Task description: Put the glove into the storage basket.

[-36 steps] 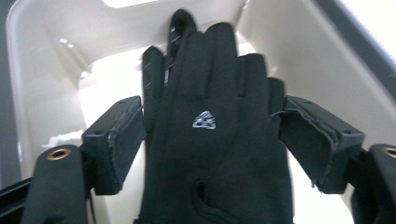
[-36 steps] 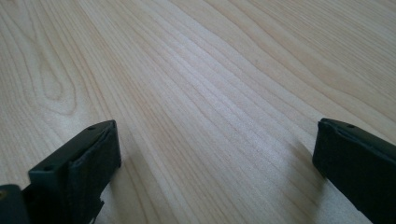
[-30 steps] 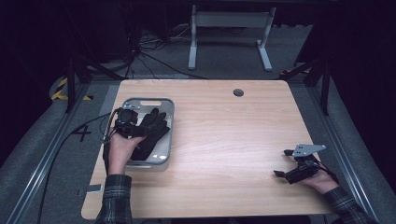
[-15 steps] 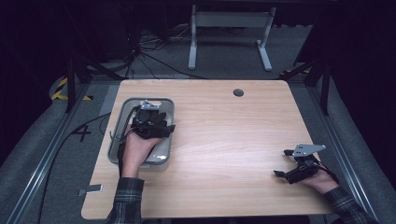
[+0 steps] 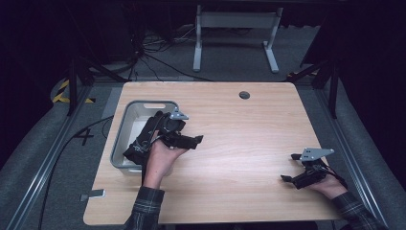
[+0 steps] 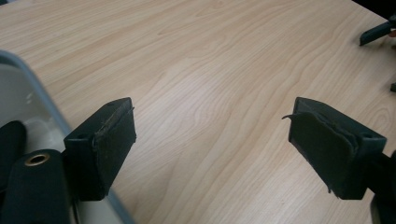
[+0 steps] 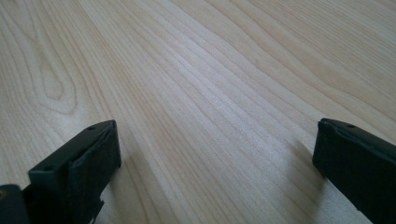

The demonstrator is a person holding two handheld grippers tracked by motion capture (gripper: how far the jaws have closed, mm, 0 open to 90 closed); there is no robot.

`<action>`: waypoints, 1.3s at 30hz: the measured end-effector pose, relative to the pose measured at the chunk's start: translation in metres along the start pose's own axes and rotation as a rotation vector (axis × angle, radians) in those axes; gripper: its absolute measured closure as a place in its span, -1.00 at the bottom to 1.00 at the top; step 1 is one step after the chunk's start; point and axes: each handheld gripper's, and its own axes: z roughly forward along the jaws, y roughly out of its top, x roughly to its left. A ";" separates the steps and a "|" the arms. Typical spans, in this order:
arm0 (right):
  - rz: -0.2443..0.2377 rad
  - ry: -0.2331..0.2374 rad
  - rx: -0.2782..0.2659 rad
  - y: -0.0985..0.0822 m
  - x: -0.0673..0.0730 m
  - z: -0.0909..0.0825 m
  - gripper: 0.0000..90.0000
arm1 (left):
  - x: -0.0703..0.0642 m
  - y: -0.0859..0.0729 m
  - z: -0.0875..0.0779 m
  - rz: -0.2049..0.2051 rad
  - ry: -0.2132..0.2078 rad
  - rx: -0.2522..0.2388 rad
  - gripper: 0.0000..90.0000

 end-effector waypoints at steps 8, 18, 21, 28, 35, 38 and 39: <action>-0.001 0.000 0.001 0.000 0.000 0.000 -0.97 | -0.025 -0.001 0.019 0.047 -0.037 0.011 -0.66; -0.002 0.000 0.001 0.000 0.000 0.000 -0.96 | -0.050 -0.012 0.042 0.094 -0.078 0.011 -0.68; -0.001 0.000 0.001 0.000 0.000 0.000 -0.96 | -0.057 -0.017 0.048 0.108 -0.086 0.016 -0.68; -0.001 -0.001 0.001 0.000 0.000 0.000 -0.97 | -0.071 -0.032 0.064 0.133 -0.111 0.058 -0.72; -0.001 -0.001 0.001 0.000 0.000 0.000 -0.97 | -0.085 -0.045 0.083 0.171 -0.105 0.112 -0.74; -0.001 -0.001 0.001 0.000 0.000 0.000 -0.97 | -0.087 -0.051 0.092 0.170 -0.109 0.139 -0.74; -0.001 -0.001 0.001 0.000 0.000 0.000 -0.97 | -0.088 -0.053 0.094 0.170 -0.110 0.138 -0.74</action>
